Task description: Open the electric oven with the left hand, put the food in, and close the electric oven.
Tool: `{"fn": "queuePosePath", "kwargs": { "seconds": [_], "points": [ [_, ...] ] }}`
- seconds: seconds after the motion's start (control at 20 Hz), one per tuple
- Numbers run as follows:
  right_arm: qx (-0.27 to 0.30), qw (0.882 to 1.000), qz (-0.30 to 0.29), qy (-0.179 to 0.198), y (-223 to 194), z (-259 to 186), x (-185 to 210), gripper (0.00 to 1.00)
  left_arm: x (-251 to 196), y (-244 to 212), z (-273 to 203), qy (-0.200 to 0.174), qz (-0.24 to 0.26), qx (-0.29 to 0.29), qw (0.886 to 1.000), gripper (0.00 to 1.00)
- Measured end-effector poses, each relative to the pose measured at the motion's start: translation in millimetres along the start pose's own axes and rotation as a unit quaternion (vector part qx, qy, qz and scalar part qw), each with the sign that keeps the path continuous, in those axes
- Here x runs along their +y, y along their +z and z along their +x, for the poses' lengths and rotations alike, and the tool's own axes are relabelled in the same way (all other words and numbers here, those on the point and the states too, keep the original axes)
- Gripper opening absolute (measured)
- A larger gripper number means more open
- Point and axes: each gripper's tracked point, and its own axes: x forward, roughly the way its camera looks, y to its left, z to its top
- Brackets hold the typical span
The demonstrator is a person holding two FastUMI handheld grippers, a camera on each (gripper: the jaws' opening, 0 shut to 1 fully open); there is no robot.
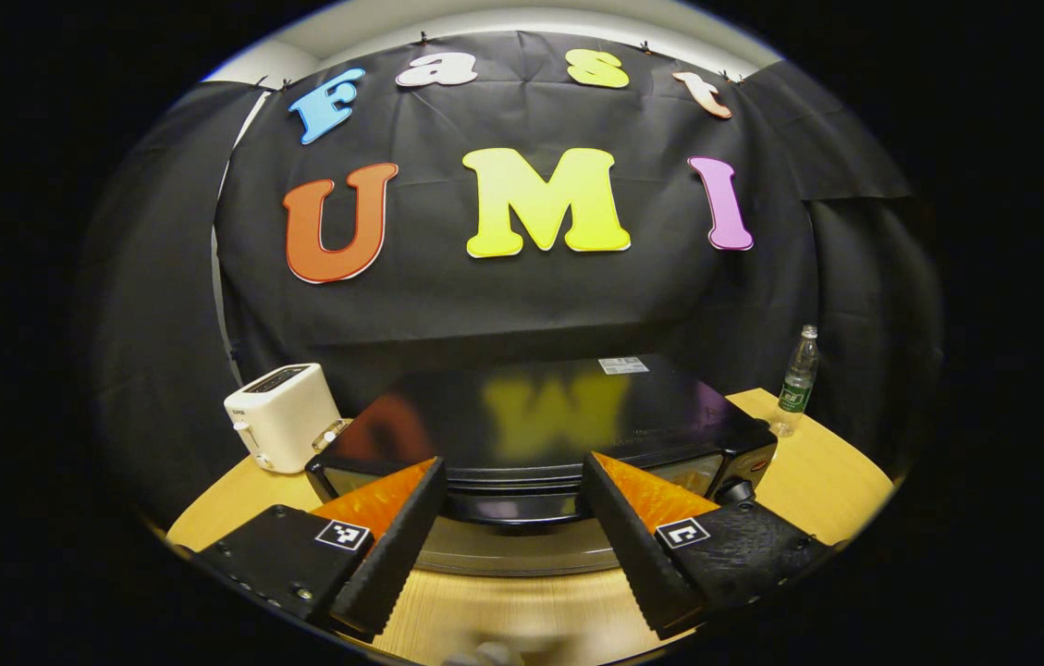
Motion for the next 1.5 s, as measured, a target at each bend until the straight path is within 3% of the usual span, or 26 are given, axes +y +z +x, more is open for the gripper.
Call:
{"fn": "queuePosePath", "kwargs": {
  "seconds": [0.75,1.5],
  "points": [
    [0.003,1.0,0.004,0.018,-10.5,-16.3,7.0,0.99,0.0,-35.1,-53.9,-0.006,-0.005,0.037,0.999,0.97],
    [0.028,0.999,0.015,0.016,-46.7,-48.2,-1.8,0.99,-8.2,-123.9,-113.7,-0.015,0.008,0.111,0.994,0.97]
  ]
}}
